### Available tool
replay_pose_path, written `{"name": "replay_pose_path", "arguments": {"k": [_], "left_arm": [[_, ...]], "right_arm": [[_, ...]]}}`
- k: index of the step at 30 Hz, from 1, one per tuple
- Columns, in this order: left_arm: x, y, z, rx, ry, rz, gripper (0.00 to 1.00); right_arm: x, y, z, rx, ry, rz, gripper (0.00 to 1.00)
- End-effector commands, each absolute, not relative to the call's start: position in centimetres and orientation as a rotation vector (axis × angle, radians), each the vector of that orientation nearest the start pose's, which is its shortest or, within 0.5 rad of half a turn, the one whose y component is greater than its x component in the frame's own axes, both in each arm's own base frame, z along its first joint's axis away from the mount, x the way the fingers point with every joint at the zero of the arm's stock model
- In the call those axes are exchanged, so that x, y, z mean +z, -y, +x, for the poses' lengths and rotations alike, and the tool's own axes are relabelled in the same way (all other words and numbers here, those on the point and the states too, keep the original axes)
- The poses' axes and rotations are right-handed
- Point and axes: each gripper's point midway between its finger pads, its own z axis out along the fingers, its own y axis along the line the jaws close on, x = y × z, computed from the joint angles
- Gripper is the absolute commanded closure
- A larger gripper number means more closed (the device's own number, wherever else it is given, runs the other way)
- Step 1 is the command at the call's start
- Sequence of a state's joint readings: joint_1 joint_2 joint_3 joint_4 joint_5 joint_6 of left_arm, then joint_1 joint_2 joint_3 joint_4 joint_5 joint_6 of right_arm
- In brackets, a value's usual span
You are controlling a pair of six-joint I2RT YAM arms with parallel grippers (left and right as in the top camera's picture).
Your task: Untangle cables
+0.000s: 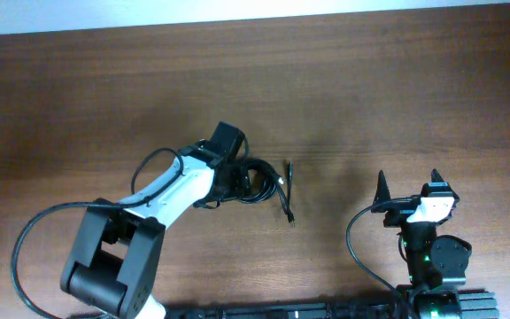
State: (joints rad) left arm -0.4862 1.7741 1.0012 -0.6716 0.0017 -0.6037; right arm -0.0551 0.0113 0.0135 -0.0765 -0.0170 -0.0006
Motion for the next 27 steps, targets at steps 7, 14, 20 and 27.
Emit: {"name": "replay_pose_path", "arguments": {"k": [7,14,20,27], "left_arm": [[-3.7,14.7,27.8,0.048,-3.027,-0.125,0.82],[4.6,14.3,33.4,0.240,-2.891,-0.141,1.00],[10.4,16.0,35.5,0.254,-2.720,0.756,1.00],[8.1,21.7,32.2,-0.213,-2.561,1.383,1.00]], "right_arm": [[15.6,0.9,24.6,-0.026,-1.649,0.024,0.01],[15.6,0.9,24.6,-0.026,-1.649,0.024,0.01],[15.6,0.9,24.6,-0.026,-1.649,0.024,0.01],[15.6,0.9,24.6,-0.026,-1.649,0.024,0.01]]}}
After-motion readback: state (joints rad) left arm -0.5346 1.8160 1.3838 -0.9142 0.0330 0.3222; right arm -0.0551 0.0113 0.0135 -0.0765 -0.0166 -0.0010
